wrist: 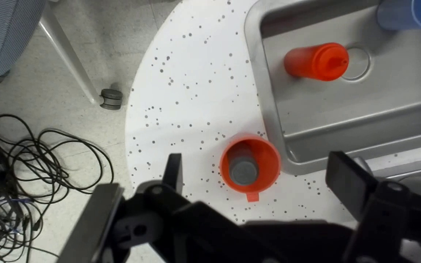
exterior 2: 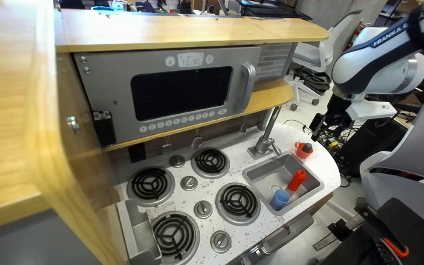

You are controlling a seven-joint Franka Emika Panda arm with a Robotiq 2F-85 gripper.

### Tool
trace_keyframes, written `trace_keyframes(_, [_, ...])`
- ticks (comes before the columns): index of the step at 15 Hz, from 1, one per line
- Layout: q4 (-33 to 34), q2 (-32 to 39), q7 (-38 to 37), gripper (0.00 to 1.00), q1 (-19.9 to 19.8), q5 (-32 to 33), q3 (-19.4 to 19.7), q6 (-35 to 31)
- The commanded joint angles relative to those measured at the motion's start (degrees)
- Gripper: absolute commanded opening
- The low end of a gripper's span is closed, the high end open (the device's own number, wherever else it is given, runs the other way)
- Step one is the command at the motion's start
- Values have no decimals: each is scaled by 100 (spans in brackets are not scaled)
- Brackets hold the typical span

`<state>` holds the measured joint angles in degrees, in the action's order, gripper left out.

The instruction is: Put the grey block inside the orange cup

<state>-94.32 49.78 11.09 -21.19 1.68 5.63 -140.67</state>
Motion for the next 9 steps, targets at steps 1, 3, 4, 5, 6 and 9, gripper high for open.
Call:
trace_keyframes(1, [-1363, -1301, 732, 100, -9, 179, 5, -338])
trace_keyframes(3, [-1853, -1891, 1151, 100, 96, 571, 185, -149])
trace_keyframes(4, [-1013, -1112, 830, 100, 38, 257, 78, -99])
trace_keyframes(5, [-1262, -1385, 953, 100, 52, 375, 120, -92])
trace_keyframes(6, [-1463, -1593, 1025, 100, 59, 438, 147, -91])
trace_keyframes(9, [-1706, -1788, 1103, 100, 69, 474, 162, -93])
